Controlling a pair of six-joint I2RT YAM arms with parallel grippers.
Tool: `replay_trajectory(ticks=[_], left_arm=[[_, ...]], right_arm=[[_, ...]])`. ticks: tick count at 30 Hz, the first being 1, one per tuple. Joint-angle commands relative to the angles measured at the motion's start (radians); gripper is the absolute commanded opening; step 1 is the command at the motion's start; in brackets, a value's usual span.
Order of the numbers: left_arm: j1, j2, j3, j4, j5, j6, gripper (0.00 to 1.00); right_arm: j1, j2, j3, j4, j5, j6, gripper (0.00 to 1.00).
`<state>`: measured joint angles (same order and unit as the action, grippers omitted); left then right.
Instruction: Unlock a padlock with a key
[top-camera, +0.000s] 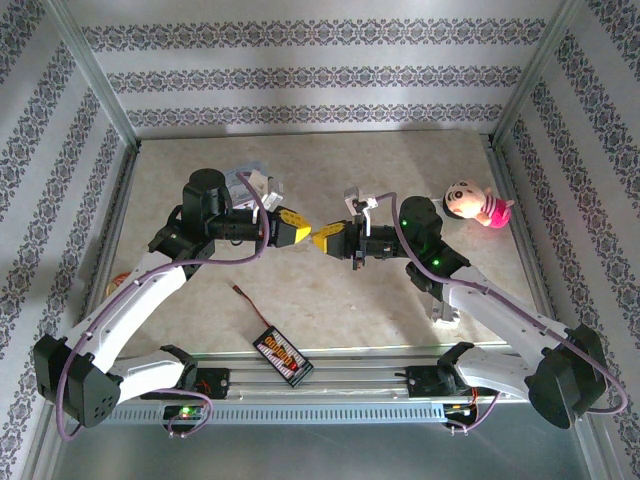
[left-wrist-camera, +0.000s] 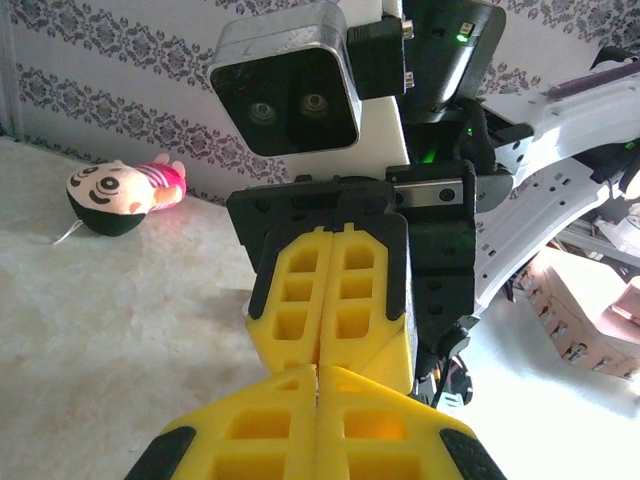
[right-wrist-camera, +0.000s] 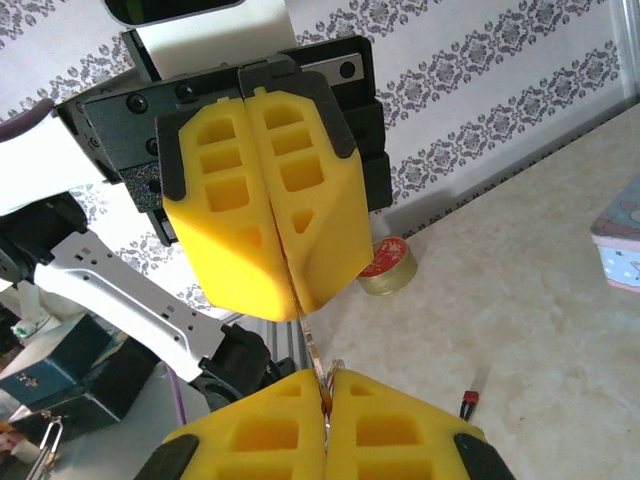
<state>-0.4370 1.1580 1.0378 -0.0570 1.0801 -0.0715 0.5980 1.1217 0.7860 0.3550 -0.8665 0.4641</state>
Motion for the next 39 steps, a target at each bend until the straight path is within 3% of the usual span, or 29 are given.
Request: replay_trajectory(ticks=[1, 4, 6, 9, 14, 16, 23, 31, 35, 39], left_arm=[[0.011, -0.029, -0.018, 0.089, -0.035, -0.065, 0.23], [0.018, -0.054, -0.049, 0.179, -0.131, -0.155, 0.75], [0.021, -0.074, -0.075, 0.241, -0.221, -0.218, 0.99], [0.021, -0.104, -0.098, 0.257, -0.445, -0.294, 0.99], [0.019, -0.099, -0.086, 0.079, -0.878, -0.378, 0.99], [0.019, -0.080, -0.092, 0.020, -1.001, -0.421, 0.99], [-0.013, 0.058, -0.168, 0.009, -1.183, -0.543, 0.99], [-0.033, 0.283, -0.147, -0.025, -1.365, -0.558, 0.99], [-0.033, 0.399, -0.118, -0.043, -1.491, -0.579, 0.86], [-0.033, 0.495, -0.067, -0.071, -1.588, -0.587, 0.88]], right_arm=[[-0.009, -0.029, -0.015, 0.031, 0.071, -0.001, 0.00], [-0.023, -0.060, -0.045, 0.019, 0.137, 0.017, 0.00], [-0.035, -0.080, -0.061, 0.010, 0.168, 0.031, 0.00], [-0.057, -0.094, -0.068, -0.021, 0.187, 0.058, 0.00], [-0.079, -0.083, -0.073, -0.068, 0.247, 0.098, 0.00], [-0.081, -0.078, -0.076, -0.089, 0.300, 0.111, 0.00], [-0.084, -0.048, -0.092, -0.155, 0.459, 0.132, 0.00], [-0.084, 0.010, -0.116, -0.162, 0.480, 0.139, 0.00], [-0.087, 0.029, -0.122, -0.159, 0.504, 0.142, 0.00], [-0.090, 0.042, -0.126, -0.146, 0.522, 0.152, 0.00]])
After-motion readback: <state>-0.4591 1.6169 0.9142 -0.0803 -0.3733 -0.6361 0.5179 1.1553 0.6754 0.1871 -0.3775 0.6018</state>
